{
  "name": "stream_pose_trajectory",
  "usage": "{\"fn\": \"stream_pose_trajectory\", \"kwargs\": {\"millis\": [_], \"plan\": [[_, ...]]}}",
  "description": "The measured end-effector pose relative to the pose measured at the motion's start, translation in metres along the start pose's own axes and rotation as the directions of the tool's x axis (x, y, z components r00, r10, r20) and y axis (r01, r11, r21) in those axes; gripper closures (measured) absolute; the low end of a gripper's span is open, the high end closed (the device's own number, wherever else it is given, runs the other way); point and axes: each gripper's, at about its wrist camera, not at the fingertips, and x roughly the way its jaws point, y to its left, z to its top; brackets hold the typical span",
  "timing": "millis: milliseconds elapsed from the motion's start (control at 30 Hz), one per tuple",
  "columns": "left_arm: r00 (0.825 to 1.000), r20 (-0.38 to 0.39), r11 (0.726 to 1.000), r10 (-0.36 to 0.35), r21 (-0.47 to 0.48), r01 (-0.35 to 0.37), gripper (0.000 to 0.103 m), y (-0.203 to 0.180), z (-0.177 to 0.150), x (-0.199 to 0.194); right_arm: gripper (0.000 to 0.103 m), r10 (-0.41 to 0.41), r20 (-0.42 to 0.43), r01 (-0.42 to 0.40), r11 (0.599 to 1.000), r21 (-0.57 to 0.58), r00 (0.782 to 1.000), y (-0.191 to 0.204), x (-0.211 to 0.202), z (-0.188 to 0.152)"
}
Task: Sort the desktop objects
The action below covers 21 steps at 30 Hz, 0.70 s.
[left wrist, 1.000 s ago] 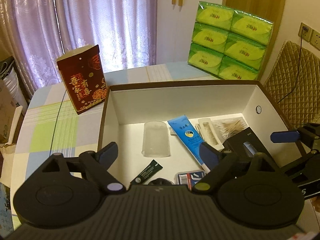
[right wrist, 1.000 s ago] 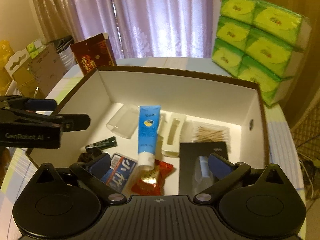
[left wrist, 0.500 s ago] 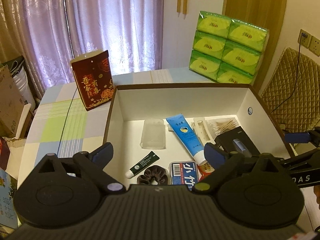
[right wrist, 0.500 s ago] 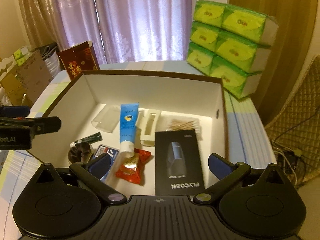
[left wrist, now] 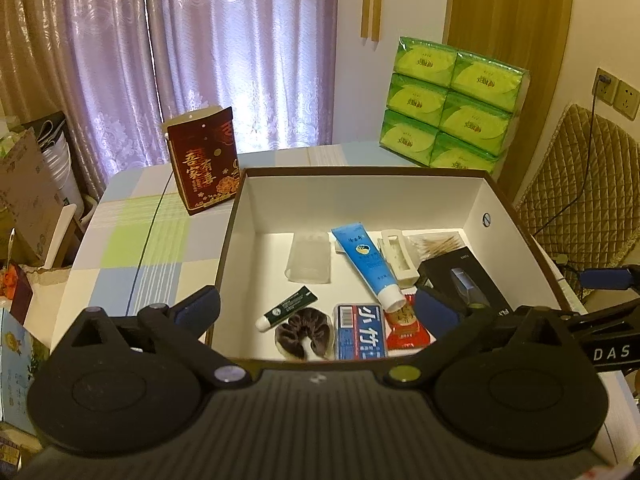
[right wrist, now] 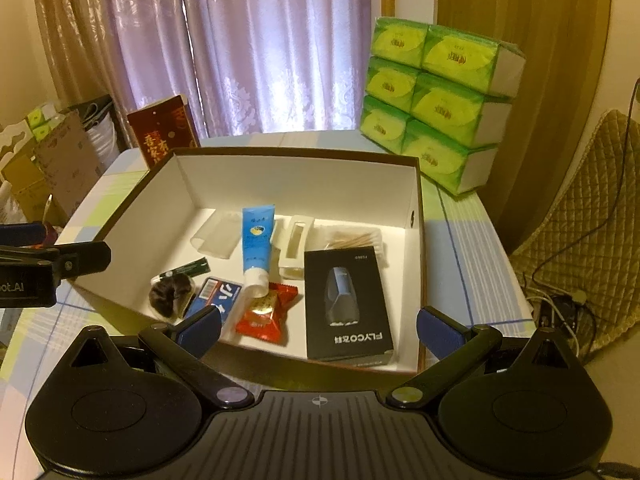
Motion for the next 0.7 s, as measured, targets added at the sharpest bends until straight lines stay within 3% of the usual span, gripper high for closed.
{"fn": "stream_pose_trajectory", "kwargs": {"millis": [700], "plan": [[0.997, 0.017, 0.997, 0.075, -0.031, -0.075, 0.001, -0.018, -0.036, -0.076, 0.002, 0.071, 0.032, -0.07, 0.997, -0.032, 0.997, 0.012, -0.067, -0.03]]}}
